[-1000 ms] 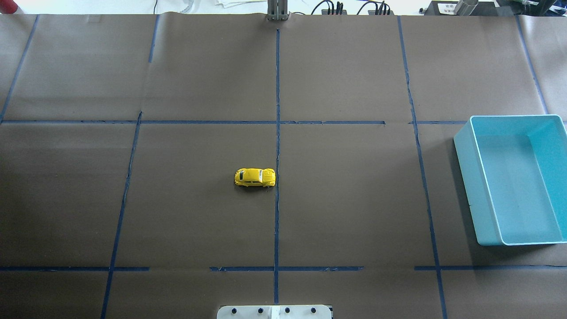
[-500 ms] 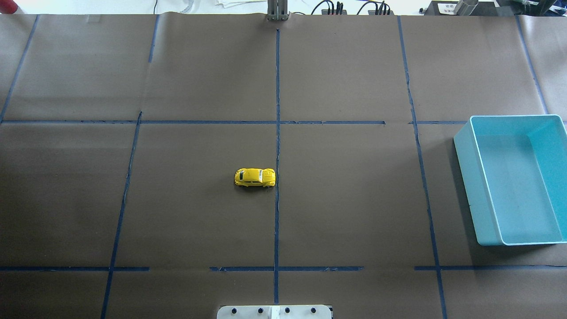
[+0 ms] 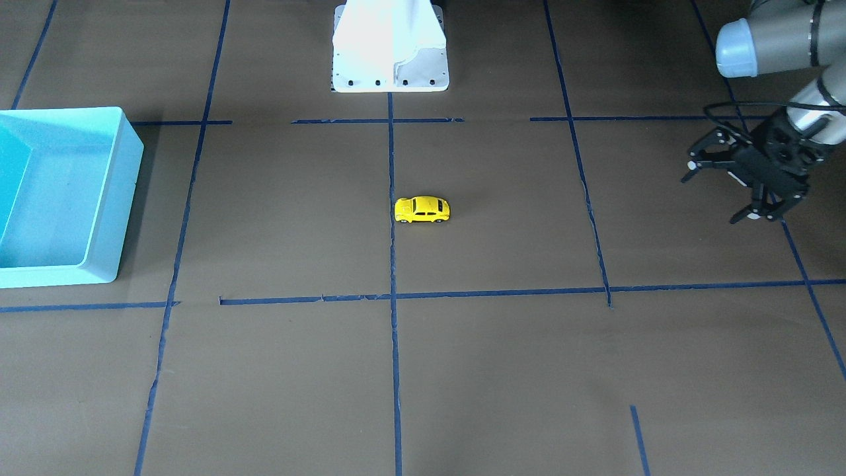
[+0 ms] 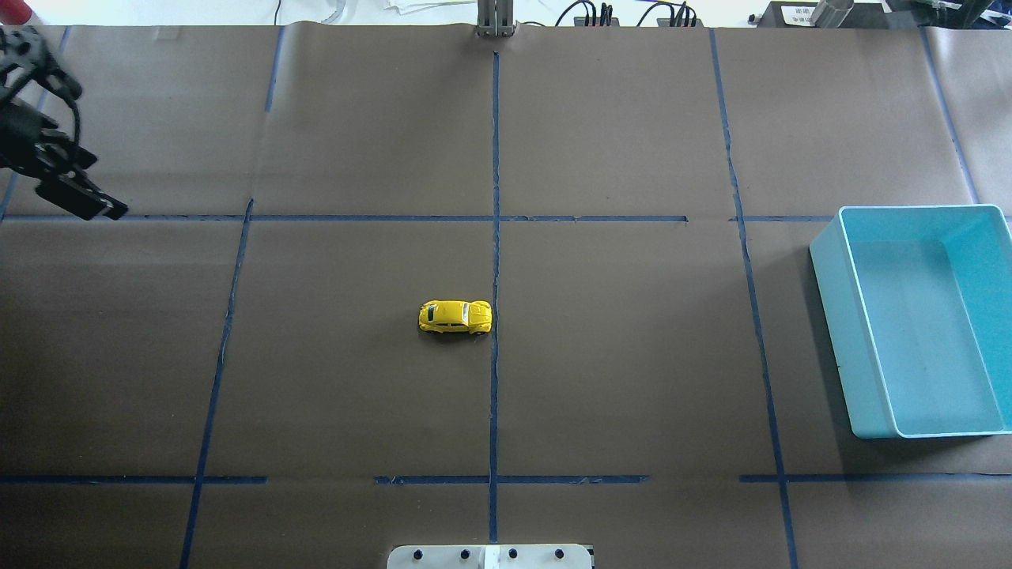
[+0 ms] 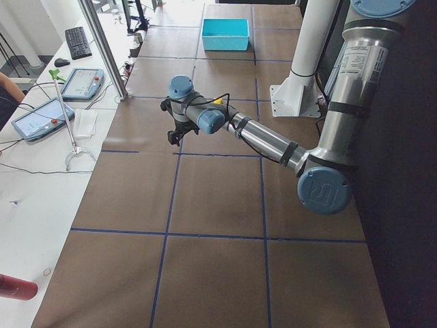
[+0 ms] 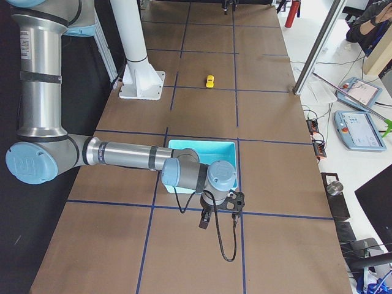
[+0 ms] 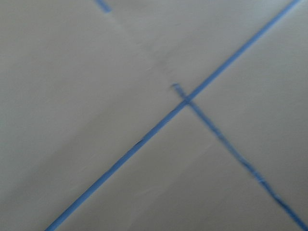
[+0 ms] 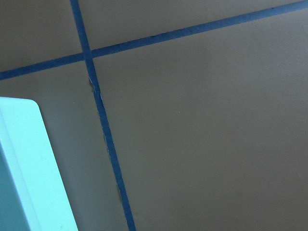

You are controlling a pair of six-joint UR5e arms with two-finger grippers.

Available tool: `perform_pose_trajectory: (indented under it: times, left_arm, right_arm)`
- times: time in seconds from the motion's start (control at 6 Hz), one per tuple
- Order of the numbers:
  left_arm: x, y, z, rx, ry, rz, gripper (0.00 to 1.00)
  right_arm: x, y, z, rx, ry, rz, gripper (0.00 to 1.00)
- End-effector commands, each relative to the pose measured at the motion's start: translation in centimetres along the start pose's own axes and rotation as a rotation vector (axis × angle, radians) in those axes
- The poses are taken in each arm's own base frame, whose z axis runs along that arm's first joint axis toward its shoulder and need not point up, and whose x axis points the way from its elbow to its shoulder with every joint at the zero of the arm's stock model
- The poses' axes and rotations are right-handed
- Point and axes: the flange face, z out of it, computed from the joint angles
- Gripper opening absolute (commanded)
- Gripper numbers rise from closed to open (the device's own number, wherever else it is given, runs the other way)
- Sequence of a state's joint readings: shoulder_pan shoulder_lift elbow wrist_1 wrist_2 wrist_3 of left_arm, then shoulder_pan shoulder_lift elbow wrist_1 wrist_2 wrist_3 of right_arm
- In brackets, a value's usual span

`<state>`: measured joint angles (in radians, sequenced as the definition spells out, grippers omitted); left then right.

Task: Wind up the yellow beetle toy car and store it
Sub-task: 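Move the left gripper over the yellow beetle toy car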

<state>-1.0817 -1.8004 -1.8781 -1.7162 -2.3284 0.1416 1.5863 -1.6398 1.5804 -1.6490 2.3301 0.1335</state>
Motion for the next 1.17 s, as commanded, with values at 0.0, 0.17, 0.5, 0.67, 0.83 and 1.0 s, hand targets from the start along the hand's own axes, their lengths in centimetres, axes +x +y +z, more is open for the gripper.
perform_pose_trajectory:
  times: [0.0, 0.17, 0.5, 0.67, 0.83, 1.0]
  left_arm:
    - [10.5, -8.7, 4.1, 0.014, 0.087, 0.200, 1.00]
    - [13.4, -11.9, 5.5, -0.019, 0.054, 0.230, 1.00]
    - [22.8, -17.1, 9.3, -0.075, 0.073, 0.333, 1.00]
    - [27.2, -19.3, 11.8, -0.085, 0.051, 0.390, 1.00]
    - [27.4, -20.2, 12.6, -0.135, 0.051, 0.376, 1.00]
    - [27.8, -21.6, 13.5, -0.152, 0.055, 0.437, 1.00]
  right_arm:
    - [0.0, 0.0, 0.0, 0.000, 0.000, 0.000, 1.00]
    - [0.1, 0.0, 0.0, 0.001, 0.000, 0.001, 1.00]
    - [0.1, 0.0, 0.1, -0.002, 0.000, 0.001, 1.00]
    - [0.2, 0.1, 0.1, -0.002, 0.000, 0.003, 1.00]
    - [0.1, 0.1, 0.1, -0.003, 0.000, 0.002, 1.00]
    - [0.2, 0.1, 0.1, -0.002, 0.000, 0.003, 1.00]
